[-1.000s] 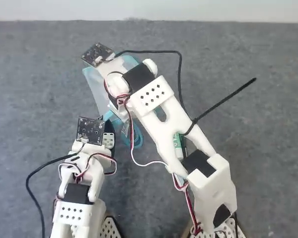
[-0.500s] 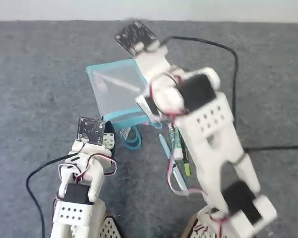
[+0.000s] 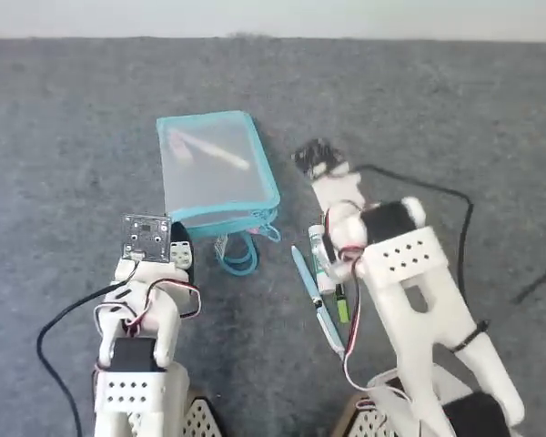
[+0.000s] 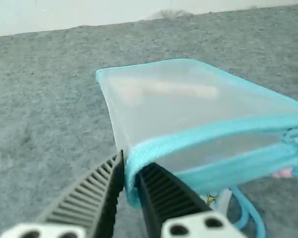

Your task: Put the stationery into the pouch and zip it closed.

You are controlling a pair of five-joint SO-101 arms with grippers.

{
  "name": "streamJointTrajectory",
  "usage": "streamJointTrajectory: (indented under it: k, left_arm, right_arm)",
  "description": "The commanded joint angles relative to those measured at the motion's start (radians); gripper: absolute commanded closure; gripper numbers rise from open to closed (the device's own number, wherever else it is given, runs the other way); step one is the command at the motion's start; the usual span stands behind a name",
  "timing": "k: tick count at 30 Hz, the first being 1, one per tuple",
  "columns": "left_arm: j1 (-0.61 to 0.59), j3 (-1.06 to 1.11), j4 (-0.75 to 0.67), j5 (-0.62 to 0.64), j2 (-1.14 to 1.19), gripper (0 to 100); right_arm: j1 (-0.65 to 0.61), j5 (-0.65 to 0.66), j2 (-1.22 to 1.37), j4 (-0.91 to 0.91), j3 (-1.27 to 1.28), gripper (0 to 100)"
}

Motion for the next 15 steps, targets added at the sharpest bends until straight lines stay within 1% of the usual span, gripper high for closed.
streamJointTrajectory:
  k: [1, 5, 8, 15]
  left_arm:
    - [-0.012, -0.053, -0.002, -0.002, -0.015, 99]
    - [-0.011, -0.054, -0.002, -0.002, -0.015, 99]
    - [-0.011, -0.054, -0.002, -0.002, -0.015, 99]
    - [-0.011, -0.054, -0.002, -0.002, -0.015, 99]
  right_arm:
    - [0.004, 0.005, -0.05, -0.116, 0.118, 87.2]
    - [0.005, -0.002, -0.05, -0.2, 0.227, 87.2]
    - [0.007, -0.041, -0.05, -0.246, 0.284, 87.2]
    - [-0.001, -0.054, -0.05, -0.283, 0.359, 87.2]
